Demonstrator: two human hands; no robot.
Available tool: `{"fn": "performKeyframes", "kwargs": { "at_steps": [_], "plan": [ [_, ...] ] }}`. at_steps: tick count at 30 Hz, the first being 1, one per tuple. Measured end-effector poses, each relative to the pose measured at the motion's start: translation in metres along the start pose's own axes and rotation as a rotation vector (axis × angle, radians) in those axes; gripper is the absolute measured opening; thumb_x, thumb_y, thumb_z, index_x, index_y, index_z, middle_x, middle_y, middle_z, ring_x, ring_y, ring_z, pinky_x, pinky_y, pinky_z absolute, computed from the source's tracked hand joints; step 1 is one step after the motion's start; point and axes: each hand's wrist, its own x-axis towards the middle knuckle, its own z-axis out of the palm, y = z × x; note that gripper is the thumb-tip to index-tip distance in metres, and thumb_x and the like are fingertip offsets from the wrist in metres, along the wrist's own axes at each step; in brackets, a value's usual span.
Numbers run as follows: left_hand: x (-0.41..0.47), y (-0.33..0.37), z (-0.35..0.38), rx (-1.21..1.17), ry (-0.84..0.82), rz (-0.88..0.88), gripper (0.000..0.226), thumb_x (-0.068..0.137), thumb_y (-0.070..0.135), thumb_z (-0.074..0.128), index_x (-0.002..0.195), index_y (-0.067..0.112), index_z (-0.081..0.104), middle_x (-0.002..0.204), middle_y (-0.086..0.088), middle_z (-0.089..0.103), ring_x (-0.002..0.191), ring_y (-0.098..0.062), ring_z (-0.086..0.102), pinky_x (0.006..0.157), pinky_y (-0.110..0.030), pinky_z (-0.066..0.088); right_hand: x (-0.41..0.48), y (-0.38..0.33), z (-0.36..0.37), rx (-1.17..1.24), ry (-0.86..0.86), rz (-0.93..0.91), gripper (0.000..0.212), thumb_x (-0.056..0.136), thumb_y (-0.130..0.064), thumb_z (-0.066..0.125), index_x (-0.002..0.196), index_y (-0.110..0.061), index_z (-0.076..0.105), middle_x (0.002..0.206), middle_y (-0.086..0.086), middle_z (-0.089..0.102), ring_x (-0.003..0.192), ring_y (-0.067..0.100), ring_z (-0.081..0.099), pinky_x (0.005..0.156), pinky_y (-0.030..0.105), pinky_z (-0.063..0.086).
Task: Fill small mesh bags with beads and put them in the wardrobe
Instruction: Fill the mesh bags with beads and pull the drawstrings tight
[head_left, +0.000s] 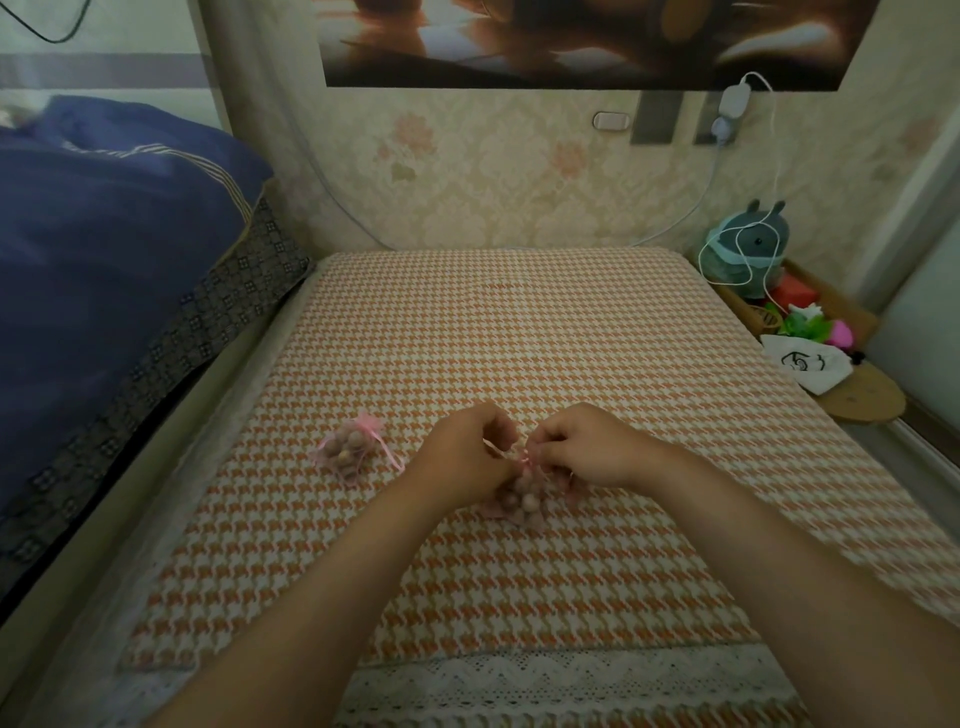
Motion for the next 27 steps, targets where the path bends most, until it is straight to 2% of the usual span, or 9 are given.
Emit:
{"fn": "performKeyframes", "kwargs": {
  "at_steps": [3, 6, 10, 14, 16, 18, 21, 25, 27],
  "plan": [
    [-0.002, 0.002, 0.000, 0.062, -0.005, 0.002, 0.022, 0.080, 0.018, 0.079, 0.069, 0.033, 0.067, 0.073, 0.017, 0.067, 0.064, 0.005, 0.064, 0.052, -0.007, 0.048, -0.003, 0.001, -0.003, 0.147, -0.074, 0.051, 0.020, 0.101, -0.010, 0.059, 0.088, -0.005, 0.072, 0.068, 0.005, 0.063, 0.054, 0.013, 0.059, 0.049, 0.029, 0.055],
    [-0.005, 0.004, 0.004, 0.109, 0.003, 0.001, 0.007, 0.086, 0.025, 0.072, 0.083, 0.029, 0.078, 0.075, 0.019, 0.069, 0.065, 0.006, 0.064, 0.054, -0.008, 0.047, -0.002, 0.003, -0.003, 0.245, -0.104, 0.092, 0.020, 0.102, -0.011, 0.059, 0.087, -0.004, 0.071, 0.070, 0.006, 0.062, 0.055, 0.014, 0.058, 0.051, 0.030, 0.056],
    [-0.008, 0.005, 0.008, 0.088, 0.027, 0.028, 0.012, 0.085, 0.036, 0.075, 0.086, 0.026, 0.081, 0.065, 0.021, 0.065, 0.060, 0.010, 0.060, 0.052, -0.006, 0.042, 0.001, 0.005, -0.002, 0.298, -0.108, 0.128, 0.019, 0.101, -0.010, 0.059, 0.090, -0.002, 0.072, 0.070, 0.006, 0.061, 0.056, 0.014, 0.061, 0.053, 0.031, 0.058],
    [-0.009, 0.006, 0.010, 0.051, 0.075, 0.010, 0.012, 0.081, 0.035, 0.080, 0.073, 0.025, 0.079, 0.061, 0.014, 0.068, 0.056, 0.003, 0.063, 0.053, -0.018, 0.052, 0.003, 0.007, -0.001, 0.347, -0.118, 0.172, 0.017, 0.100, -0.010, 0.061, 0.093, 0.000, 0.072, 0.067, 0.006, 0.066, 0.058, 0.019, 0.067, 0.057, 0.035, 0.061],
    [-0.011, 0.007, 0.011, 0.056, 0.084, 0.018, 0.015, 0.082, 0.034, 0.079, 0.069, 0.026, 0.075, 0.063, 0.014, 0.068, 0.056, 0.002, 0.063, 0.053, -0.022, 0.054, 0.004, 0.007, -0.001, 0.355, -0.118, 0.193, 0.017, 0.099, -0.011, 0.063, 0.095, 0.003, 0.072, 0.067, 0.006, 0.069, 0.059, 0.020, 0.069, 0.058, 0.036, 0.062],
    [-0.013, 0.006, 0.010, 0.074, 0.057, 0.040, 0.018, 0.083, 0.032, 0.078, 0.067, 0.028, 0.070, 0.062, 0.017, 0.065, 0.055, 0.005, 0.060, 0.052, -0.020, 0.050, 0.003, 0.007, -0.002, 0.356, -0.135, 0.208, 0.017, 0.098, -0.012, 0.065, 0.092, 0.001, 0.073, 0.068, 0.006, 0.072, 0.061, 0.020, 0.072, 0.060, 0.035, 0.063],
    [-0.013, 0.005, 0.006, 0.089, -0.023, 0.029, 0.022, 0.084, 0.032, 0.077, 0.066, 0.029, 0.065, 0.064, 0.014, 0.066, 0.057, 0.000, 0.064, 0.051, -0.019, 0.052, 0.000, 0.007, -0.004, 0.303, -0.167, 0.208, 0.018, 0.096, -0.016, 0.069, 0.085, -0.003, 0.075, 0.072, 0.008, 0.075, 0.065, 0.023, 0.075, 0.061, 0.034, 0.063],
    [-0.012, 0.002, 0.001, 0.119, -0.054, 0.038, 0.024, 0.084, 0.029, 0.078, 0.064, 0.029, 0.063, 0.075, 0.012, 0.068, 0.065, -0.007, 0.067, 0.056, -0.019, 0.053, -0.004, 0.006, -0.005, 0.194, -0.176, 0.200, 0.026, 0.093, -0.025, 0.073, 0.082, -0.002, 0.075, 0.077, 0.013, 0.077, 0.069, 0.023, 0.076, 0.059, 0.032, 0.062],
    [-0.013, 0.001, -0.001, 0.102, -0.072, 0.040, 0.026, 0.083, 0.026, 0.078, 0.062, 0.028, 0.063, 0.077, 0.010, 0.070, 0.068, -0.008, 0.068, 0.062, -0.024, 0.056, -0.005, 0.005, -0.005, 0.124, -0.173, 0.211, 0.022, 0.093, -0.020, 0.073, 0.084, 0.000, 0.074, 0.080, 0.016, 0.077, 0.066, 0.023, 0.076, 0.057, 0.033, 0.062]
  ]
}}
